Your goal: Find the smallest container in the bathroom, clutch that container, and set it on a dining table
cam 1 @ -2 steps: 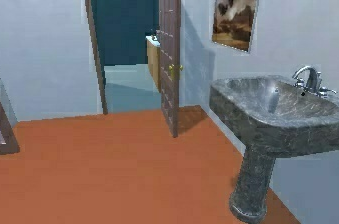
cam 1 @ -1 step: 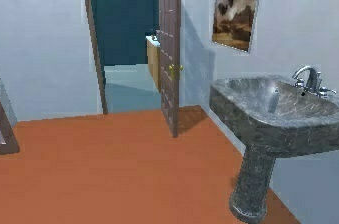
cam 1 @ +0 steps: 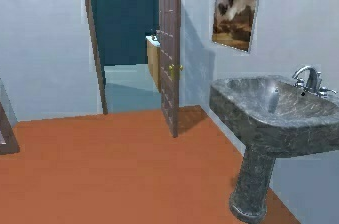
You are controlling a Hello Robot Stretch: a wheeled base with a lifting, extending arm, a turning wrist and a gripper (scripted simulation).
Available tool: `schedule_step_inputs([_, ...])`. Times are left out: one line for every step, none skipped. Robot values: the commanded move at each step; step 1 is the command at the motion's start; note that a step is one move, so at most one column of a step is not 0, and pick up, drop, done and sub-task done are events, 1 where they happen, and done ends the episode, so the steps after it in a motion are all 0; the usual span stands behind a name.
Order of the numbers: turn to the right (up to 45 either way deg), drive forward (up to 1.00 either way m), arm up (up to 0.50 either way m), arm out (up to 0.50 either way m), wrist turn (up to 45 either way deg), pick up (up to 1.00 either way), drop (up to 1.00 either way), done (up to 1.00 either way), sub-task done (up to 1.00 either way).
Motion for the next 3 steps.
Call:
schedule_step_inputs([0.0, 0.0, 0.0, 0.0, 45.0, 0.0, 0.0, 0.0, 0.0])
schedule_step_inputs([0.0, 0.0, -0.3, 0.0, 0.0, 0.0, 0.0, 0.0, 0.0])
schedule_step_inputs([0.0, 0.0, 0.0, 0.0, 0.0, 1.0, 0.0, 0.0, 0.0])
